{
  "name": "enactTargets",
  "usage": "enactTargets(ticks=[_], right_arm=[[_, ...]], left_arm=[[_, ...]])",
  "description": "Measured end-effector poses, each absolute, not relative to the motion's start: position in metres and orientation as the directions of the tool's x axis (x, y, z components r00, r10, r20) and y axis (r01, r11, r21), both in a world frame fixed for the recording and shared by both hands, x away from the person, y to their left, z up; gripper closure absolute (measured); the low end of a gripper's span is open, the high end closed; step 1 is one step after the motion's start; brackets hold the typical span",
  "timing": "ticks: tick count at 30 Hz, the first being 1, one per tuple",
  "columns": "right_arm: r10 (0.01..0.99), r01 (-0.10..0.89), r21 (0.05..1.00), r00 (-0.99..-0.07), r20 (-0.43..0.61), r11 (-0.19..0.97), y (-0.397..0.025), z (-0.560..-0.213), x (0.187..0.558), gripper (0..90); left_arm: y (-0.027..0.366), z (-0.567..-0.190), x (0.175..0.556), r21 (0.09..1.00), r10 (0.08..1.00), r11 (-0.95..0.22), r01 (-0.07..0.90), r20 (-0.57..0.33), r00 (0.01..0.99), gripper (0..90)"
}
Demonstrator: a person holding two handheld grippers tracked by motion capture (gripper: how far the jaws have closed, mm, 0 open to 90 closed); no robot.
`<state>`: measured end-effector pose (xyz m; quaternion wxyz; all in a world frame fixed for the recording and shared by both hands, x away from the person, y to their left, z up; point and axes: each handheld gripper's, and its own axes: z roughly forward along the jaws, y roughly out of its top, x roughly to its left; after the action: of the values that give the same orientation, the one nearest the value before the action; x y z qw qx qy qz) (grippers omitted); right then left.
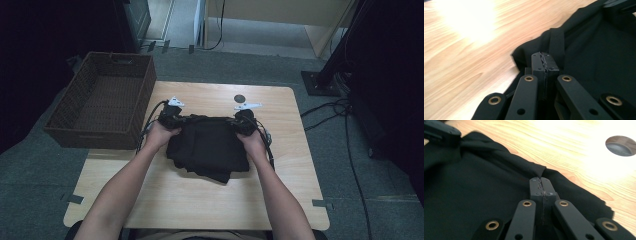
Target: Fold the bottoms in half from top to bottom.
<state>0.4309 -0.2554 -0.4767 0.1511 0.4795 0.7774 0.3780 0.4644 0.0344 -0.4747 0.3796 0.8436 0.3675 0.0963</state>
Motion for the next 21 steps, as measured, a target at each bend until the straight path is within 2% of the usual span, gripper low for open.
enactTargets(ticks=[5,7,11,13,21], right_arm=[[0.853,0.627,0.735,-0.505,0.13,0.259,-0.266,-0.477,0.427,90.0],[0.878,0.636,0.73,-0.466,0.107,0.249,-0.274,-0.478,0.425,90.0],[0.885,0.655,0.736,-0.43,0.178,0.171,-0.293,-0.48,0.423,90.0],[0.884,0.655,0.737,-0.431,0.181,0.168,-0.294,-0.48,0.424,90.0],[0.861,0.636,0.748,-0.474,0.186,0.189,-0.268,-0.48,0.437,76.8]], left_arm=[[0.038,-0.474,0.465,0.716,0.708,-0.417,0.559,-0.13,0.695,90.0],[0.041,-0.476,0.467,0.705,0.722,-0.404,0.583,-0.146,0.676,89.6],[0.04,-0.474,0.467,0.713,0.707,-0.396,0.579,-0.166,0.688,78.1],[0.036,-0.471,0.467,0.724,0.707,-0.383,0.574,-0.17,0.686,73.2],[0.012,-0.461,0.479,0.713,0.669,-0.419,0.563,-0.177,0.722,65.7]])
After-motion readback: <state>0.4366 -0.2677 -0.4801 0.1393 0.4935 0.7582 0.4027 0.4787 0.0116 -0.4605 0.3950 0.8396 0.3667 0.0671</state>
